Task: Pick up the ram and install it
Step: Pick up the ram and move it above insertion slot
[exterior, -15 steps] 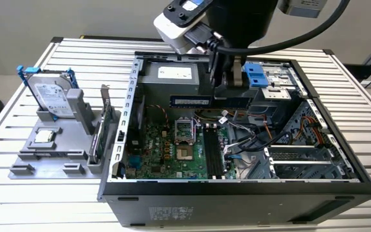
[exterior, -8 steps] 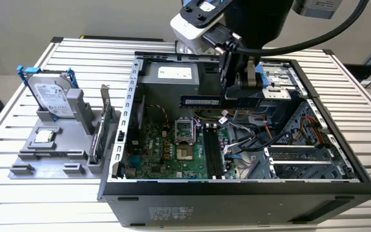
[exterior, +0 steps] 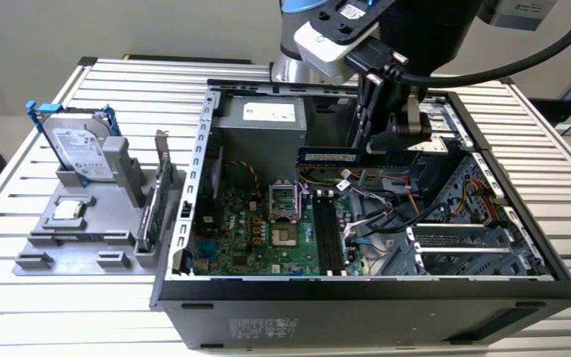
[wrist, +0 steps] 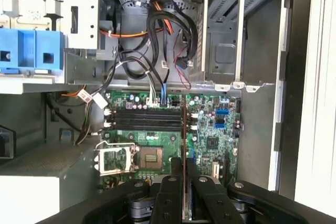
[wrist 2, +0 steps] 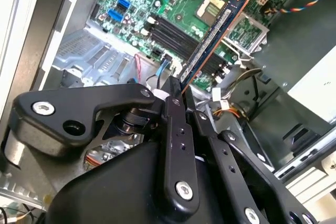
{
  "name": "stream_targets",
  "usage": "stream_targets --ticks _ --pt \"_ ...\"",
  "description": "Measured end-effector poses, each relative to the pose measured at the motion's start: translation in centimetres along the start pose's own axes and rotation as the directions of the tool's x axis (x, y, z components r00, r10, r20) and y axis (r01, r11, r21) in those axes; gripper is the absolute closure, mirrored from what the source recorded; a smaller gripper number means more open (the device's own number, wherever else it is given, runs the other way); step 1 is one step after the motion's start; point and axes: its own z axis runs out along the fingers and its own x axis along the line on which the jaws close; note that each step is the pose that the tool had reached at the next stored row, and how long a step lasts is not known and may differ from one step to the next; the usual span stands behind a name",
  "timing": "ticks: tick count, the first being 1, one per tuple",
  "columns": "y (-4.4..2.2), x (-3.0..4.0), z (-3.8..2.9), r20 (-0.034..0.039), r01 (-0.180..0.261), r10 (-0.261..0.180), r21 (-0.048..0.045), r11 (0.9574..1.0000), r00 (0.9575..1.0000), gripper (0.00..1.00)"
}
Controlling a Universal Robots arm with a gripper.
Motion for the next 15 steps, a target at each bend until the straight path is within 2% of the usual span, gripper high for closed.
stream_targets --ticks 11,15 --pt "2.83 -0.03 0.0 -0.0001 0.0 0.0 0.0039 1.0 1.0 1.0" --pt "3.68 -0.04 0.0 -0.0001 0.0 0.0 0.0049 1.0 1.0 1.0"
